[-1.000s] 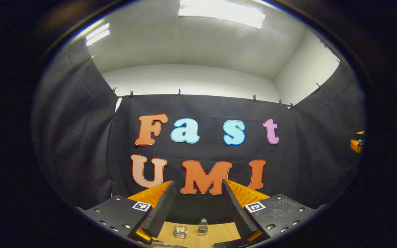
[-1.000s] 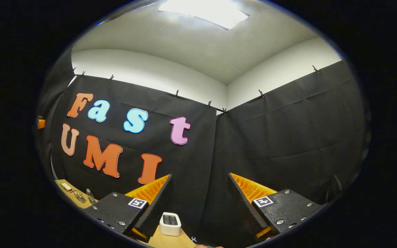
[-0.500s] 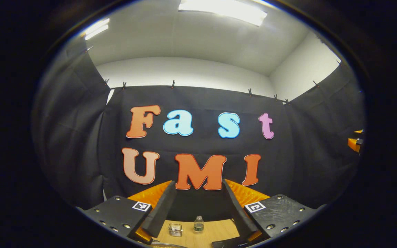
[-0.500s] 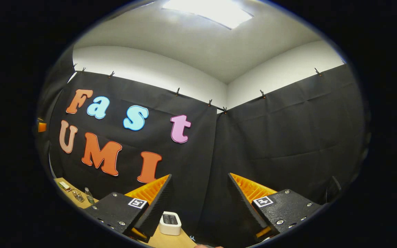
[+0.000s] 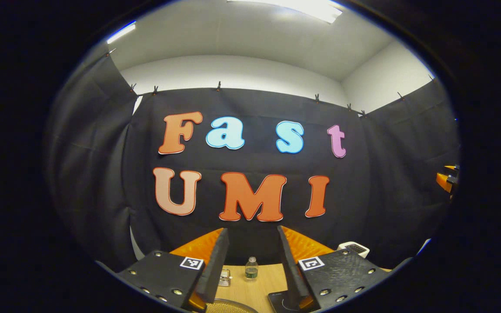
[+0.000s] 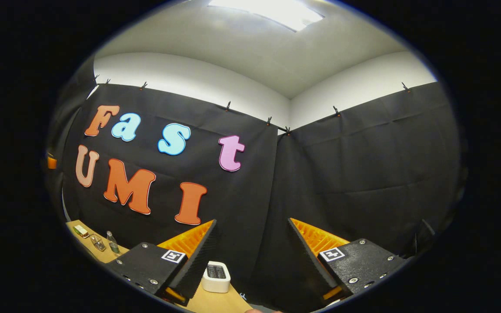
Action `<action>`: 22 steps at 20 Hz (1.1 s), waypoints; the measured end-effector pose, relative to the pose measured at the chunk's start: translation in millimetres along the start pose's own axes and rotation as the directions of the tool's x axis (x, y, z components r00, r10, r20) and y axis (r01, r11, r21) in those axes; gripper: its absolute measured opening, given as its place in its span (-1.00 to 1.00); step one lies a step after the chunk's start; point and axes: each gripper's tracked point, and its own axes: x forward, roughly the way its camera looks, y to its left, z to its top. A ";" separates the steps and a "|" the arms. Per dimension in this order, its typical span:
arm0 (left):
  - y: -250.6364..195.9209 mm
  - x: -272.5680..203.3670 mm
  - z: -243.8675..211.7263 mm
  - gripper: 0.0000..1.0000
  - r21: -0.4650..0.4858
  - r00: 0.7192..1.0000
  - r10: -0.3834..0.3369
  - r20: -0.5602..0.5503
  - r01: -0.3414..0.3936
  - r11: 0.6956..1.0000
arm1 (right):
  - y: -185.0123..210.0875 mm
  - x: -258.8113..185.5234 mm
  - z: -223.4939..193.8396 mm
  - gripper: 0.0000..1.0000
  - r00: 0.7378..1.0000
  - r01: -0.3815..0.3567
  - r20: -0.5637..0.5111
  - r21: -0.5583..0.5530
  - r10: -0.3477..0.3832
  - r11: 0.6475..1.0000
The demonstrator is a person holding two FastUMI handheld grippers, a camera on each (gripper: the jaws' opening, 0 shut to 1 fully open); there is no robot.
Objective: First push the handle of the pot to place it horizontally, then grasp the pot with both hands and set it on the induction cooktop.
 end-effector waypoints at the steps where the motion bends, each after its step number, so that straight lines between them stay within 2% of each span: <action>1: -3.4 -2.6 -9.4 0.01 -0.010 1.000 -0.006 -0.027 0.005 1.000 | 1.3 0.8 -2.3 0.92 1.000 -0.003 -0.003 0.000 0.003 1.000; 2: -4.2 -4.7 -17.9 -0.17 -0.017 0.998 -0.014 -0.055 0.013 1.000 | 2.0 2.1 -4.6 0.92 1.000 -0.007 -0.006 0.000 0.007 1.000; 3: -4.5 -6.1 -24.3 -0.47 -0.020 0.997 -0.018 -0.075 0.017 1.000 | 4.0 2.7 -6.7 0.92 1.000 -0.011 -0.011 0.001 0.011 1.000; 5: -8.8 -8.8 -39.2 -0.74 -0.026 0.992 -0.045 -0.118 0.042 0.999 | 7.1 2.8 -11.8 0.92 1.000 -0.020 -0.021 0.002 0.020 1.000; 7: -14.7 -11.8 -55.0 -0.87 -0.025 0.984 -0.068 -0.163 0.065 0.998 | 9.8 3.5 -16.3 0.93 0.999 -0.026 -0.029 0.008 0.027 1.000; 8: -15.6 -12.9 -64.3 -0.87 -0.014 0.979 -0.072 -0.193 0.070 0.997 | 9.7 3.2 -18.6 0.99 0.999 -0.028 -0.033 0.010 0.029 1.000; 9: -14.9 -13.3 -76.0 -0.84 -0.001 0.971 -0.068 -0.227 0.070 0.998 | 10.2 3.5 -21.3 0.92 0.999 -0.031 -0.037 0.011 0.031 0.999; 11: -18.6 -16.7 -103.4 -0.84 0.008 0.948 -0.079 -0.308 0.086 0.996 | 12.1 2.5 -24.9 0.92 0.998 -0.039 -0.043 0.020 0.040 0.999; 13: -20.9 -27.5 -139.9 -0.83 0.016 0.905 -0.092 -0.415 0.108 0.994 | 13.8 3.6 -28.8 0.93 0.998 -0.048 -0.047 0.030 0.049 0.998; 14: -20.4 -34.8 -157.9 -0.83 0.023 0.880 -0.094 -0.466 0.118 0.993 | 15.4 4.1 -31.1 0.86 0.997 -0.050 -0.051 0.032 0.052 0.998; 16: -15.0 -45.0 -192.0 -0.83 0.034 0.824 -0.094 -0.558 0.136 0.990 | 20.2 3.8 -35.5 0.93 0.997 -0.057 -0.057 0.038 0.059 0.998; 22: -2.0 -85.5 -269.0 -0.83 0.047 0.665 -0.091 -0.742 0.186 0.981 | 33.7 5.3 -51.0 0.93 0.993 -0.075 -0.092 0.043 0.079 0.996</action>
